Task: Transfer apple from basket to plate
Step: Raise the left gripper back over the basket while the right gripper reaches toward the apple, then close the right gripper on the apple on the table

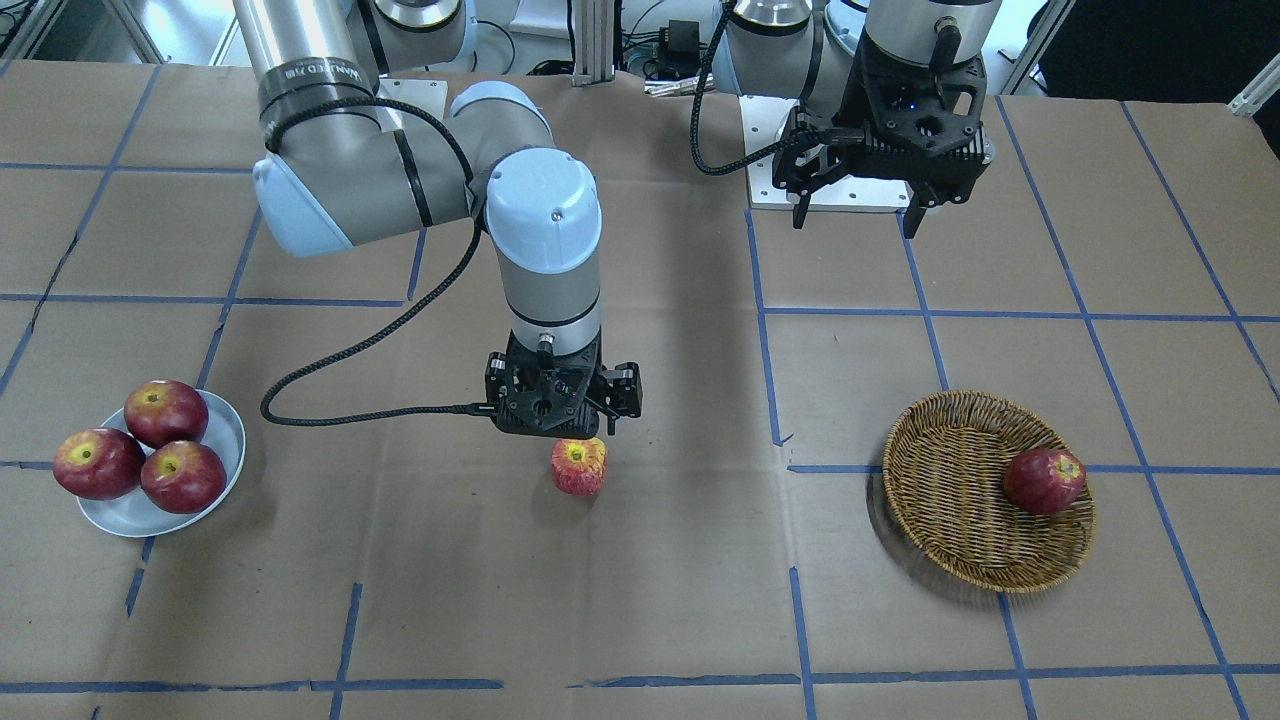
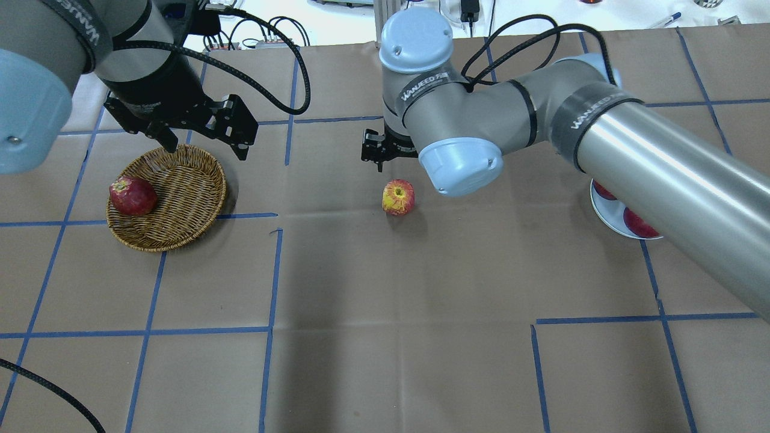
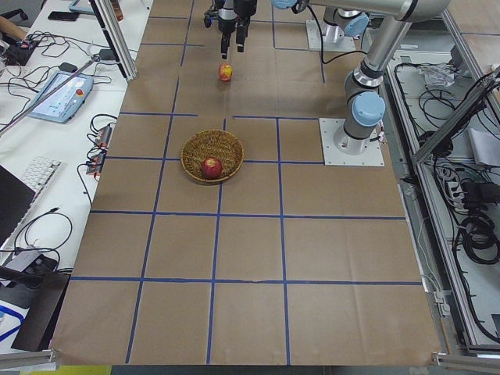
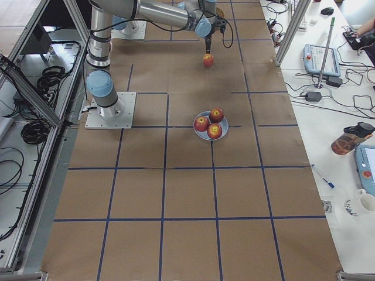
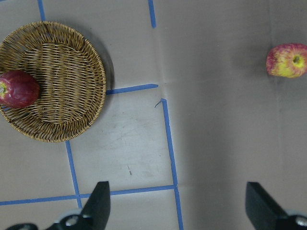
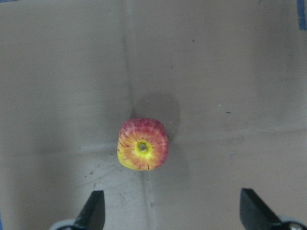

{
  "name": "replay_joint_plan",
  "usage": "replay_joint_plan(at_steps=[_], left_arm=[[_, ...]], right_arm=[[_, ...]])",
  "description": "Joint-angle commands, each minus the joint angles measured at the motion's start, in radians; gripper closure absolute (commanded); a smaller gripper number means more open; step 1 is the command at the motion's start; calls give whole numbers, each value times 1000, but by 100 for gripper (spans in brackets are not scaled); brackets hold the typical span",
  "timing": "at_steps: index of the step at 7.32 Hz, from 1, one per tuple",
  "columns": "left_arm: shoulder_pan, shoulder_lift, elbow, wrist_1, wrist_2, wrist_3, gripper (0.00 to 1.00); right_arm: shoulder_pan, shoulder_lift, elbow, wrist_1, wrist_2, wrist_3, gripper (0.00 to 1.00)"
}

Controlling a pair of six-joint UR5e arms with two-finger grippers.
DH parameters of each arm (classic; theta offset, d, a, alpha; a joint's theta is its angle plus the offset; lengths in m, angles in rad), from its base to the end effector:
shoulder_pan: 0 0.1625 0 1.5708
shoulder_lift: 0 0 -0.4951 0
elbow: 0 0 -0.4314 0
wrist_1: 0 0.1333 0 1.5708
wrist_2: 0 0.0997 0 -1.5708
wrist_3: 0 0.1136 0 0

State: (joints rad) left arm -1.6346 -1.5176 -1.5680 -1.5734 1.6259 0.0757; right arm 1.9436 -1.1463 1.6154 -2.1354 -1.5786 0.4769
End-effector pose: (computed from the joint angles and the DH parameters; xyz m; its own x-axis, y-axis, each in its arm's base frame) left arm -0.1593 -0.5009 0.5731 -0.9890 0.1359 -0.0589 0.1389 0.9891 -0.0490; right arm 0.3778 -0.6026 0.3151 -0.9940 0.1026 -0.0369 0.1055 0.9905 -0.0883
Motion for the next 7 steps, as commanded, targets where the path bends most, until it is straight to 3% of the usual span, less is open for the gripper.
replay_joint_plan(at_steps=[1,4,6,7], left_arm=[[1,-1,0,-2,-1,-1,1],[2,-6,-1,-2,-3,1,1],[2,-13,-1,-4,-3,-1,1],[2,-13,-3,-11,-1,-1,1]], right_arm=[[6,75,33,-101,-1,0,0],[11,155,67,-245,-21,-14,0],[12,178,67,-253,-23,-17,0],[11,172,61,-253,-26,-17,16]])
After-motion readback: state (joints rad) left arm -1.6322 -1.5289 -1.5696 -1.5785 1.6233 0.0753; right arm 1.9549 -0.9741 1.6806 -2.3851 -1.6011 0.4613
